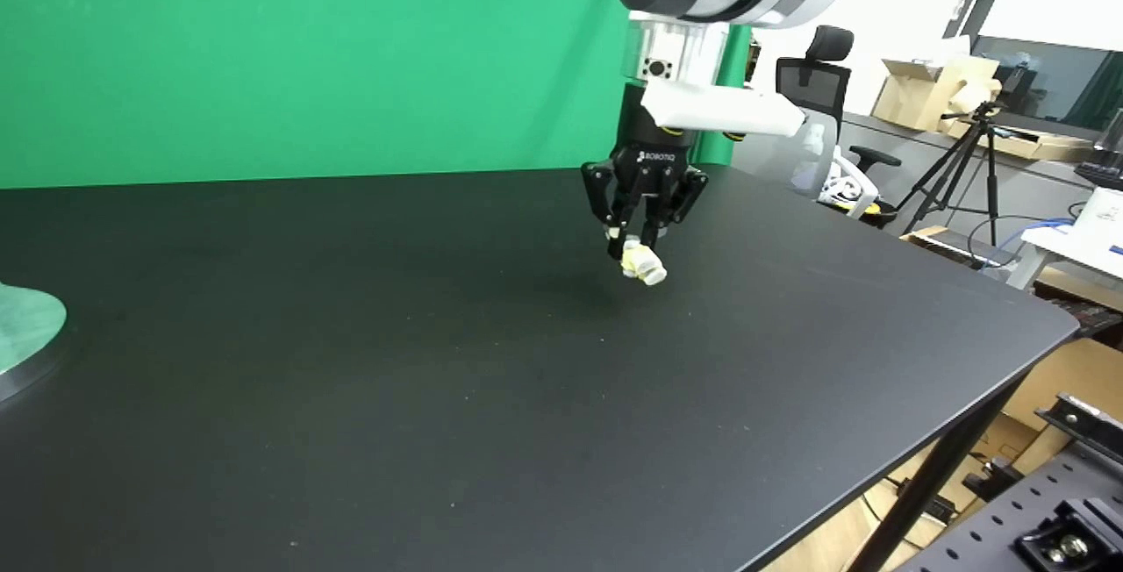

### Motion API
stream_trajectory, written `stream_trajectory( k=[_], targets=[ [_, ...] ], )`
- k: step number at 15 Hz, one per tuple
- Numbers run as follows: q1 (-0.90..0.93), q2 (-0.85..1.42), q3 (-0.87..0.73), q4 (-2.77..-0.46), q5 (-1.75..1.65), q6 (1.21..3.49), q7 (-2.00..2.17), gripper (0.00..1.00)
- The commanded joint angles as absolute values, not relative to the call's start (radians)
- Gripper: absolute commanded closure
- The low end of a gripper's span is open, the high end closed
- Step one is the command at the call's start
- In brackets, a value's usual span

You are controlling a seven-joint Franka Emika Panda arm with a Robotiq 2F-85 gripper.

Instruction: Move the white toy to the center of the table

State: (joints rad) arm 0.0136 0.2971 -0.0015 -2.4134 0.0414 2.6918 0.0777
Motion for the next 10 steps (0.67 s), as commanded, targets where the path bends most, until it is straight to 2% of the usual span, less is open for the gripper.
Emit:
stream_trajectory(
  k=[1, 2, 3, 4, 10],
  targets=[
    [-0.012, 0.289, -0.032, -2.435, 0.059, 2.741, 0.104, 0.90],
    [-0.019, 0.289, -0.038, -2.436, 0.057, 2.745, 0.099, 0.69],
    [-0.021, 0.288, -0.046, -2.437, 0.048, 2.743, 0.099, 0.40],
    [-0.015, 0.287, -0.059, -2.440, 0.034, 2.755, 0.113, 0.39],
    [-0.016, 0.247, -0.046, -2.454, 0.053, 2.764, 0.086, 0.01]
  ],
)
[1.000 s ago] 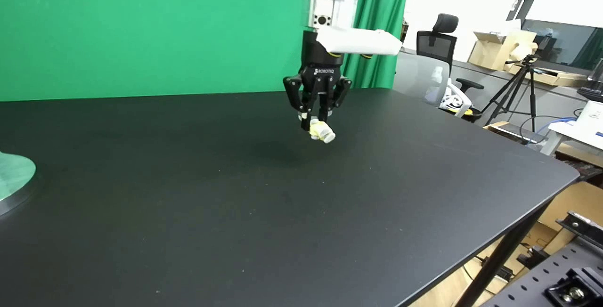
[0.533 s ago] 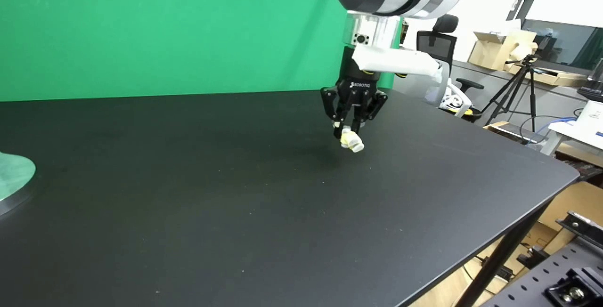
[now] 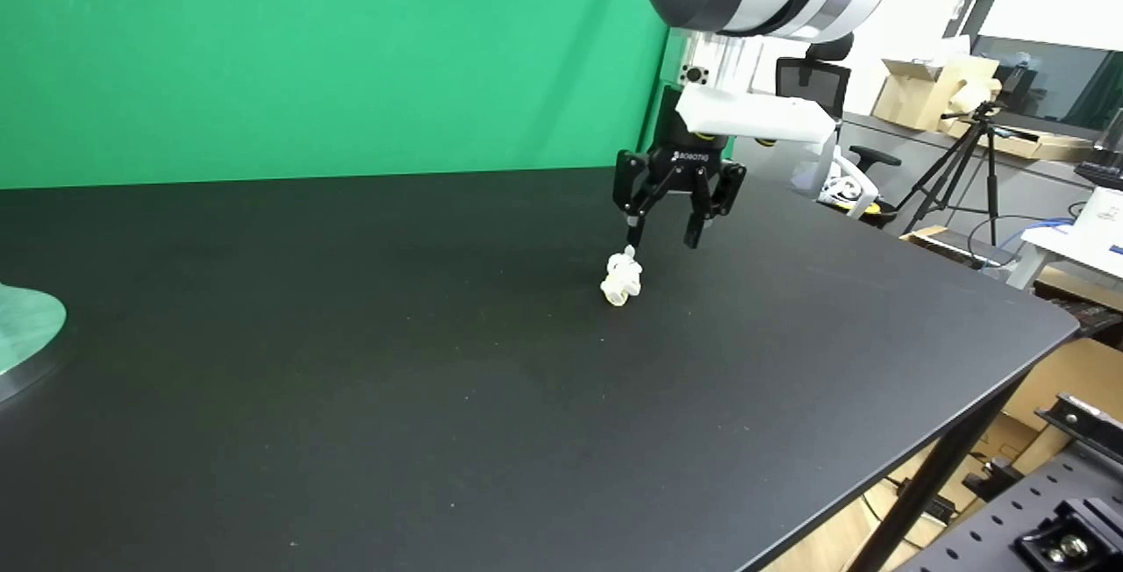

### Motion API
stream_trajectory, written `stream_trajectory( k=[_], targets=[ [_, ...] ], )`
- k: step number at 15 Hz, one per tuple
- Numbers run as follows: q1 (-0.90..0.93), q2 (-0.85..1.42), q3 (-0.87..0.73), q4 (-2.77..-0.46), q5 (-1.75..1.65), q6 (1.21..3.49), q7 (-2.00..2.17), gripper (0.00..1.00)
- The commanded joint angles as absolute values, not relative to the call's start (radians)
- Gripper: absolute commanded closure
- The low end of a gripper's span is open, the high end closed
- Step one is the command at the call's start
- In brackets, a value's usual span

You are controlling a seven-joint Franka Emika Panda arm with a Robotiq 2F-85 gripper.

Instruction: Move the white toy to the center of the table

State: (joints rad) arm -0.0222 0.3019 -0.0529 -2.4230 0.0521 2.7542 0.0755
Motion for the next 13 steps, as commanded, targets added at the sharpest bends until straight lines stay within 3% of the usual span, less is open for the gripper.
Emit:
stream_trajectory(
  k=[1, 11, 13],
  targets=[
    [0.001, 0.236, -0.059, -2.455, 0.027, 2.762, 0.108, 0.00],
    [0.057, 0.078, 0.019, -2.491, -0.021, 2.758, 0.039, 0.00],
    [0.040, 0.062, 0.085, -2.497, 0.110, 2.716, -0.158, 0.00]
  ],
)
